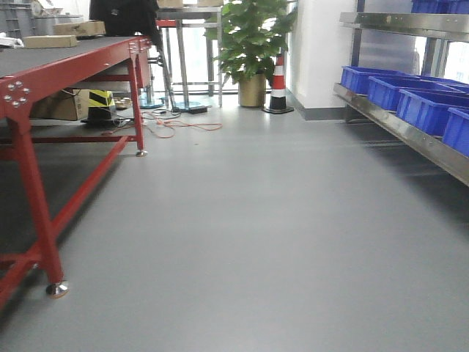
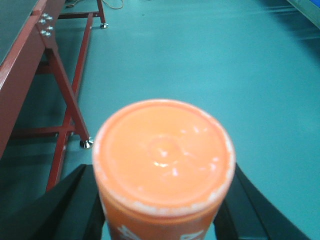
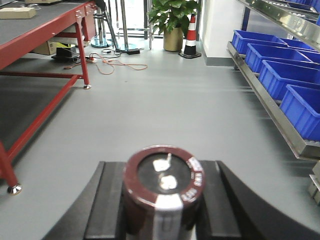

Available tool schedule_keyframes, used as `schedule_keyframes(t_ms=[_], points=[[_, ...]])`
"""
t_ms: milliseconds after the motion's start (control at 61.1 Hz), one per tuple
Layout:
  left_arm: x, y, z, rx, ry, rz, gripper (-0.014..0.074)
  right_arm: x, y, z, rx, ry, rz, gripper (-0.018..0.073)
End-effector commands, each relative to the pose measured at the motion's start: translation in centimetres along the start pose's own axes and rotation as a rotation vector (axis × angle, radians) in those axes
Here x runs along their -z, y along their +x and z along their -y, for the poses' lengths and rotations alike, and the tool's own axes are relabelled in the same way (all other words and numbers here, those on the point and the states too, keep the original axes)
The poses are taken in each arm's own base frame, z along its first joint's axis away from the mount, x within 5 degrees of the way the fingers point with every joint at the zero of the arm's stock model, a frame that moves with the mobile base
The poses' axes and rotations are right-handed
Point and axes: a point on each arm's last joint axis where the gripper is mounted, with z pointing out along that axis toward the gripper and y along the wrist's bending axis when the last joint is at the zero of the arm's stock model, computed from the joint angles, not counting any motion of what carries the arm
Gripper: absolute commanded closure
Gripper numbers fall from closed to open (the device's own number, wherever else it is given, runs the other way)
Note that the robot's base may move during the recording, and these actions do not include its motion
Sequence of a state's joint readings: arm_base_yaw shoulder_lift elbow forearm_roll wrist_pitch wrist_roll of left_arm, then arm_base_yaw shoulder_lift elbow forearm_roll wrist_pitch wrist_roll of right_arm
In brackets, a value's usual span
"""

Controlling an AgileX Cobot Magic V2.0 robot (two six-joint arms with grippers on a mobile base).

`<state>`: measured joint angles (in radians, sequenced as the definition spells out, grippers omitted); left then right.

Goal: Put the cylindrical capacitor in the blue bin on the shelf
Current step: 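Drive the base to the steel shelf of blue bins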

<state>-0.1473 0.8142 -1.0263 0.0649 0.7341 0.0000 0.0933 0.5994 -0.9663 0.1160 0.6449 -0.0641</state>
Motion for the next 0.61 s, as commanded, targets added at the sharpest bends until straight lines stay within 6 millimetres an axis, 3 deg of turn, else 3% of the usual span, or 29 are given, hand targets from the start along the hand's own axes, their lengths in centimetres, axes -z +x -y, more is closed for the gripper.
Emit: schedule_keyframes(t_ms=[0, 589], points=[[0.38, -0.38, 0.11, 0.002, 0.01, 0.033, 0.0707, 0.21, -0.45, 0.02, 0.013, 0.005, 0.035, 0.0659], [0.25, -0.38, 0.12, 0.002, 0.01, 0.028, 0.0707, 0.21, -0.45, 0.02, 0.013, 0.005, 0.035, 0.0659]])
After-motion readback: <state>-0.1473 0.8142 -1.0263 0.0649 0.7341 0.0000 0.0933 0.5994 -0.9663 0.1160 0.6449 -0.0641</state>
